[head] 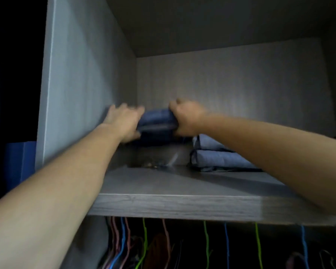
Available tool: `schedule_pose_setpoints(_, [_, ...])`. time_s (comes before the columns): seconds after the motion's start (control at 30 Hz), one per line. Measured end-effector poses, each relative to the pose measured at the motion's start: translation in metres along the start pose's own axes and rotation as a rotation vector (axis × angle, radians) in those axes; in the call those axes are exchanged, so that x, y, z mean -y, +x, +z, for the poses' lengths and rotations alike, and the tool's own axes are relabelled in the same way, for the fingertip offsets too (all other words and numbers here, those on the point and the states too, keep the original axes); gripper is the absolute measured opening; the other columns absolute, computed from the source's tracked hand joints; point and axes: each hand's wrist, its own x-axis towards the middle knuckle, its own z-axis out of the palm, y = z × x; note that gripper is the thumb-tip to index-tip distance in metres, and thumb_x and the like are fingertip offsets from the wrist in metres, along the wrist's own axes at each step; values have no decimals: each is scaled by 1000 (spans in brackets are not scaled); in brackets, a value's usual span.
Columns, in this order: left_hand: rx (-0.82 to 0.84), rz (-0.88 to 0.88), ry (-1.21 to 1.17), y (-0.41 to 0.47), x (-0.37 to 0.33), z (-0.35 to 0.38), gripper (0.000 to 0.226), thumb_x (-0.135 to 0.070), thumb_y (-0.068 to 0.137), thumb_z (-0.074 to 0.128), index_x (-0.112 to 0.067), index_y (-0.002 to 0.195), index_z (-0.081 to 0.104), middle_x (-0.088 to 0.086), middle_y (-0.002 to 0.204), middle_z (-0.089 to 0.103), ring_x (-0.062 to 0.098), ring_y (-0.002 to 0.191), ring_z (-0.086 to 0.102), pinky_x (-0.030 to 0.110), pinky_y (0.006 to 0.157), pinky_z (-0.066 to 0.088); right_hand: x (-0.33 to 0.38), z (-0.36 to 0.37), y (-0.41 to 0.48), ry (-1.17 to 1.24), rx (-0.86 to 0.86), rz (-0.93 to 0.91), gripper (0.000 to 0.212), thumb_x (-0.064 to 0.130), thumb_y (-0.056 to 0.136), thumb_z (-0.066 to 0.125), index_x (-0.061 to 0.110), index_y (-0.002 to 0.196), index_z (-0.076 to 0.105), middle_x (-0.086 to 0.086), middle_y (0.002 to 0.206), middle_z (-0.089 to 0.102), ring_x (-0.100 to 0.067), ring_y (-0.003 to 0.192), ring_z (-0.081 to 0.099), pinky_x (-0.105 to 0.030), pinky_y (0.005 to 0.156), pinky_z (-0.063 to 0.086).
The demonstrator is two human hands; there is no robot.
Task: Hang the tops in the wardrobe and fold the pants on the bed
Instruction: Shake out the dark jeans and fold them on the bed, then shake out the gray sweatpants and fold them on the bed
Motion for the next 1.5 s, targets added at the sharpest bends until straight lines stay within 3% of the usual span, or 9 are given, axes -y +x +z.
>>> schedule_pose_setpoints(0.1, [486, 139, -7, -8, -9, 16, 60, -44, 65, 84, -29, 118, 60, 2, 120, 66, 26, 106, 62, 35, 90, 51, 27, 36, -10, 87, 533, -81, 63, 45, 81, 77, 8, 126, 54, -10, 116, 62, -24, 98, 61, -30, 85, 51])
schedule_pose_setpoints(0.33, [823, 77, -44, -8, -22, 16, 77, -31, 80, 78, -17, 146, 41, 4, 145, 45, 24, 130, 46, 36, 109, 39, 22, 31, -14, 202, 732, -41, 72, 47, 91, 66, 10, 147, 41, -10, 143, 51, -27, 128, 51, -39, 110, 41])
schedule_pose_setpoints(0.47, [897, 2, -296, -27, -19, 7, 65, -12, 88, 65, -17, 148, 38, 8, 147, 45, 26, 130, 46, 34, 108, 39, 26, 19, -24, 329, 825, -34, 65, 26, 94, 66, 11, 150, 35, -13, 146, 48, -29, 131, 50, -42, 111, 42])
schedule_pose_setpoints(0.53, [803, -99, -456, -34, -16, 1, 60, -6, 90, 57, -15, 147, 42, 9, 146, 46, 29, 130, 47, 34, 107, 40, 15, 4, -27, 418, 722, -5, 52, 15, 97, 60, 12, 146, 44, -12, 143, 52, -27, 125, 54, -38, 103, 49])
schedule_pose_setpoints(0.63, [182, -310, -610, -35, -10, -12, 46, -14, 101, 40, -7, 146, 42, 18, 149, 43, 36, 134, 43, 38, 108, 37, -14, -30, -41, 387, 326, 45, 47, 25, 102, 51, 18, 148, 44, -8, 145, 50, -23, 121, 54, -27, 90, 47])
schedule_pose_setpoints(0.77, [-512, -413, -578, -42, -26, -49, 55, -32, 95, 33, -16, 147, 39, 16, 152, 38, 40, 133, 41, 50, 106, 35, -63, -60, -91, -238, -79, 157, 57, 51, 101, 38, 25, 151, 33, -14, 153, 35, -37, 132, 45, -50, 102, 41])
schedule_pose_setpoints(0.93, [-416, -145, -497, -46, -97, -79, 60, -45, 97, 31, -23, 153, 24, 15, 163, 12, 36, 147, 17, 56, 115, 21, -103, -78, -197, -317, -145, 338, 60, 52, 100, 38, 20, 150, 37, -19, 155, 34, -40, 136, 40, -52, 105, 38])
schedule_pose_setpoints(1.1, [-489, 178, -385, -58, -172, -110, 64, -52, 98, 29, -23, 154, 22, 18, 163, 8, 36, 148, 12, 62, 115, 14, -123, -118, -314, -520, 78, 451, 65, 57, 100, 29, 22, 155, 30, -18, 161, 23, -34, 148, 23, -49, 120, 23])
schedule_pose_setpoints(1.5, [-656, 223, -1126, -239, -392, -330, 63, -46, 99, 31, -15, 153, 27, 19, 161, 18, 37, 149, 13, 62, 117, 10, -105, -294, -646, -706, 27, 776, 64, 56, 102, 29, 22, 156, 27, -17, 164, 17, -35, 152, 15, -53, 124, 8])
